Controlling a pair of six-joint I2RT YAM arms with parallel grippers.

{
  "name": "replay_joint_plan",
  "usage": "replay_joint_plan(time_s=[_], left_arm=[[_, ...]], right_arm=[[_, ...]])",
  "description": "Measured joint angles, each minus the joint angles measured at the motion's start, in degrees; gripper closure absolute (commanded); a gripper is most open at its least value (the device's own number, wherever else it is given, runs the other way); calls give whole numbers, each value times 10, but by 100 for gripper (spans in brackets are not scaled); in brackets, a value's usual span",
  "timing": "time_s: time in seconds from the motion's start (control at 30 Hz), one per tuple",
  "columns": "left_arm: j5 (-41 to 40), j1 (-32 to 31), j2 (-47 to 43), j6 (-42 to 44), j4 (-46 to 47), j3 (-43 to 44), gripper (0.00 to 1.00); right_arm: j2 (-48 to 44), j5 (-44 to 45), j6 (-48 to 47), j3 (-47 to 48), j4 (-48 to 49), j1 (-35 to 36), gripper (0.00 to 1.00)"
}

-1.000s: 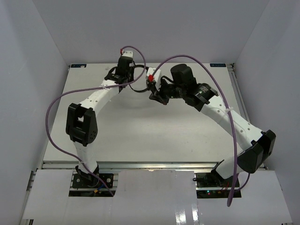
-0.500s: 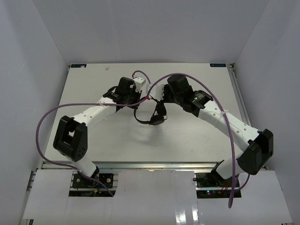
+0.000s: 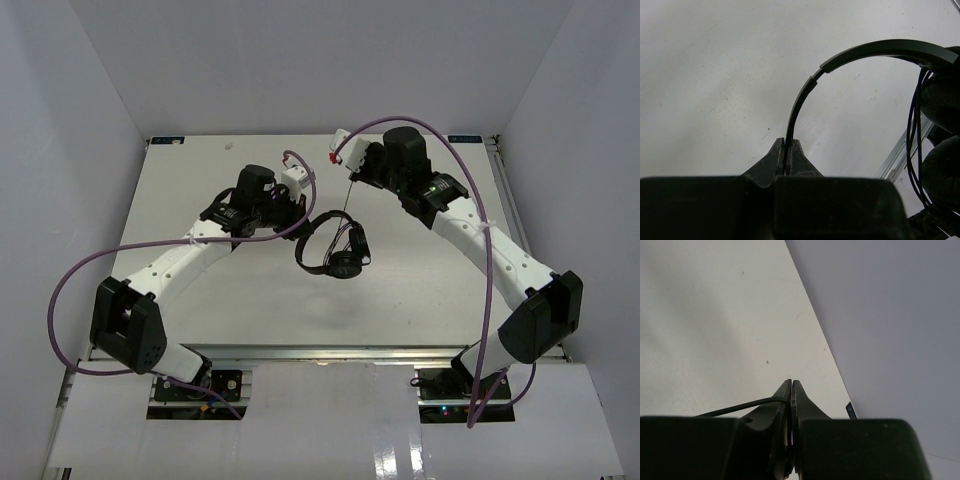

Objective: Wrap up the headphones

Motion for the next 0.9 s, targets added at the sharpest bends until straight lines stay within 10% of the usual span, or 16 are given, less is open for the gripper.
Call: replay_joint_plan(time_s=[0.43,0.9], left_arm=[[-6,-6,-20,-54,28,-9,100],[-164,-2,-62,-179,93,-9,100]], right_arm=[[27,-93,127,-29,8,-66,92],[100,-496,404,-154,126,-131,92]])
